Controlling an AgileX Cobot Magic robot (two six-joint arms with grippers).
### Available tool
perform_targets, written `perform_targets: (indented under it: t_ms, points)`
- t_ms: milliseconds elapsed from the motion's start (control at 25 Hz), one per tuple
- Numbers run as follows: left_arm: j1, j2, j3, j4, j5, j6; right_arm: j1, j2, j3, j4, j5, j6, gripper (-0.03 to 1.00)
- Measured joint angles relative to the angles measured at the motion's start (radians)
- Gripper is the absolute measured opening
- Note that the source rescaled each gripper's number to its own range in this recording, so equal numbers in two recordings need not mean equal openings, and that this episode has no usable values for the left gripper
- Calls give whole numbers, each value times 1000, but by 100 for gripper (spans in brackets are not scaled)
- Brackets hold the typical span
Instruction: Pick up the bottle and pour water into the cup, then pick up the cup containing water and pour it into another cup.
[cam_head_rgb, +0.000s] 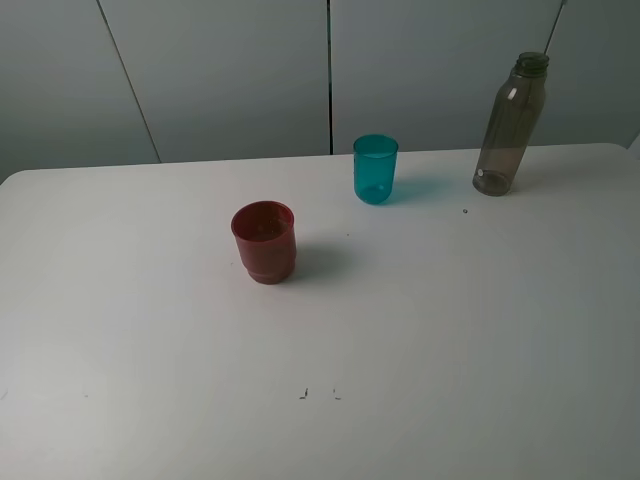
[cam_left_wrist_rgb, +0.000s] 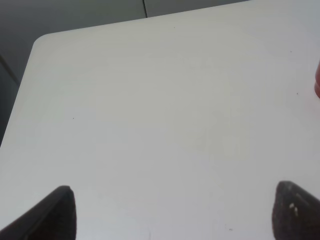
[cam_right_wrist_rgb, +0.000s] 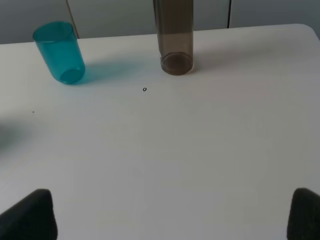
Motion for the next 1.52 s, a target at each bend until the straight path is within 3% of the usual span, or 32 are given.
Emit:
perform_targets:
  t_ms: [1520]
  points:
    - [0,0,0,0,0,0,0,0,0,1,0,-8,100]
